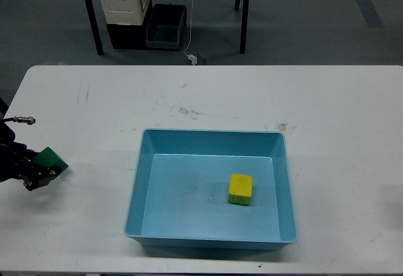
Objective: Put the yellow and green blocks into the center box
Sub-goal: 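Lift the green cube with the left gripper and carry it over the box, then lower the green cube into the box beside the yellow cube and release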
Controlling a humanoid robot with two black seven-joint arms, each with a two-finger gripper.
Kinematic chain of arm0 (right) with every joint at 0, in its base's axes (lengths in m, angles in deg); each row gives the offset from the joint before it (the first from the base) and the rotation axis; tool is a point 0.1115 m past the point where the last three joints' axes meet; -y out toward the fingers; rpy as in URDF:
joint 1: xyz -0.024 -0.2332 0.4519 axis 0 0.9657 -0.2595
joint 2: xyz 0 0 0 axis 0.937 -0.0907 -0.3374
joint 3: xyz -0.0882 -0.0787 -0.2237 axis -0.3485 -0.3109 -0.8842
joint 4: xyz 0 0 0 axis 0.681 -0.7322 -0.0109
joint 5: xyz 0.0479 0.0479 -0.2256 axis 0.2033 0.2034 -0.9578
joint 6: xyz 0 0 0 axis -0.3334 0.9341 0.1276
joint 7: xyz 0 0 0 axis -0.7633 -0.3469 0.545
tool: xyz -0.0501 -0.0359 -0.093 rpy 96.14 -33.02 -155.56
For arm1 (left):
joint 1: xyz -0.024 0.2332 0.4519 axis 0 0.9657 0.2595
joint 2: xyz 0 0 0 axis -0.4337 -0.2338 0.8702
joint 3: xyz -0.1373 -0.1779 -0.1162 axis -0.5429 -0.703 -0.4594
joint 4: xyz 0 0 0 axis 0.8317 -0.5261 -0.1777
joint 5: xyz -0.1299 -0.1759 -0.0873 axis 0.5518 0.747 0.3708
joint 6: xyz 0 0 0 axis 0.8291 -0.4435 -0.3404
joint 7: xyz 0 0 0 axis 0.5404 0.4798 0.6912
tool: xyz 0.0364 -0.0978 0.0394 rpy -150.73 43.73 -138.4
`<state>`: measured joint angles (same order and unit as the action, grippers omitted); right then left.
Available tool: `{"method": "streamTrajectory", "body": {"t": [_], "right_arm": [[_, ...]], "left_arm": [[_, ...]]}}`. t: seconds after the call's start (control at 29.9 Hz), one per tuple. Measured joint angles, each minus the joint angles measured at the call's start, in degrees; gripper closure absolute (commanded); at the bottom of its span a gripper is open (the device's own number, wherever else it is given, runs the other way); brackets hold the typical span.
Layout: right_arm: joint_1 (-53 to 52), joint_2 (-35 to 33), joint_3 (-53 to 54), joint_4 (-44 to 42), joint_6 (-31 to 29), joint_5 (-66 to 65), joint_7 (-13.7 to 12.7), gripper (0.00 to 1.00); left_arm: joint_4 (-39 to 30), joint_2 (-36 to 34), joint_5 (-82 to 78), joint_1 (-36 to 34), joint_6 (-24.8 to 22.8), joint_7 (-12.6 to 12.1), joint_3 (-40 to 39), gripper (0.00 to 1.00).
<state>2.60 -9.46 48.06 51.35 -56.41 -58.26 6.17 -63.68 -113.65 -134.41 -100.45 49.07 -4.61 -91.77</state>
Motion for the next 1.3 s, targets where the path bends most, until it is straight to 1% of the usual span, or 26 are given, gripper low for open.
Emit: {"method": "streamTrajectory", "body": {"t": [0.1, 0.2, 0.33, 0.43, 0.5, 0.57, 0.67, 0.7, 0.77, 0.84, 1.04, 1.14, 1.3], "right_arm": [[0.2, 0.0, 0.0, 0.0, 0.1, 0.0, 0.0, 0.0], [0.4, 0.0, 0.0, 0.0, 0.1, 0.0, 0.0, 0.0], [0.6, 0.1, 0.0, 0.0, 0.1, 0.0, 0.0, 0.0], [0.7, 0.1, 0.0, 0.0, 0.1, 0.0, 0.0, 0.0], [0.9, 0.1, 0.0, 0.0, 0.1, 0.0, 0.0, 0.0], [0.9, 0.1, 0.0, 0.0, 0.1, 0.0, 0.0, 0.0], [0.9, 0.1, 0.0, -0.1, 0.1, 0.0, 0.0, 0.0], [0.9, 0.1, -0.1, -0.2, 0.1, 0.0, 0.0, 0.0], [0.9, 0.1, -0.1, -0.4, 0.1, 0.0, 0.0, 0.0], [1.0, 0.2, -0.2, -0.5, 0.1, 0.0, 0.0, 0.0], [0.9, 0.2, -0.2, -0.5, 0.1, 0.0, 0.0, 0.0], [0.9, 0.2, -0.1, -0.5, 0.1, 0.0, 0.0, 0.0], [0.8, 0.2, -0.1, -0.6, 0.1, 0.0, 0.0, 0.0]], "left_arm": [[-0.7, -2.5, 5.1, -5.7, 0.9, 0.0, -0.1, 0.8], [-3.0, -4.9, 11.0, -11.2, 0.8, 0.0, -0.1, 0.79], [-9.3, -6.5, 15.1, -18.1, 0.5, 0.0, -0.1, 0.8], [-14.6, -6.6, 15.4, -20.4, -0.1, 0.0, 0.0, 0.79], [-18.7, -6.3, 15.0, -21.1, -1.5, 0.0, 0.0, 0.79], [-22.4, -5.2, 14.0, -21.7, -4.1, 0.0, 0.0, 0.79], [-26.7, -1.8, 10.3, -22.4, -9.1, 0.0, 0.1, 0.79], [-27.3, -0.1, 8.6, -22.9, -10.1, 0.0, 0.5, 0.79], [-28.0, 3.6, 5.8, -24.4, -10.9, 0.0, 2.4, 0.79], [-28.0, 7.5, 3.8, -27.3, -11.1, 0.0, 6.0, 0.79], [-25.2, 18.1, 2.6, -38.6, -11.2, 0.0, 21.3, 0.78], [-22.4, 22.2, 2.0, -40.5, -11.2, 0.0, 25.4, 0.78], [-18.4, 27.3, -0.7, -40.8, -11.2, 0.0, 31.7, 0.77]]}}
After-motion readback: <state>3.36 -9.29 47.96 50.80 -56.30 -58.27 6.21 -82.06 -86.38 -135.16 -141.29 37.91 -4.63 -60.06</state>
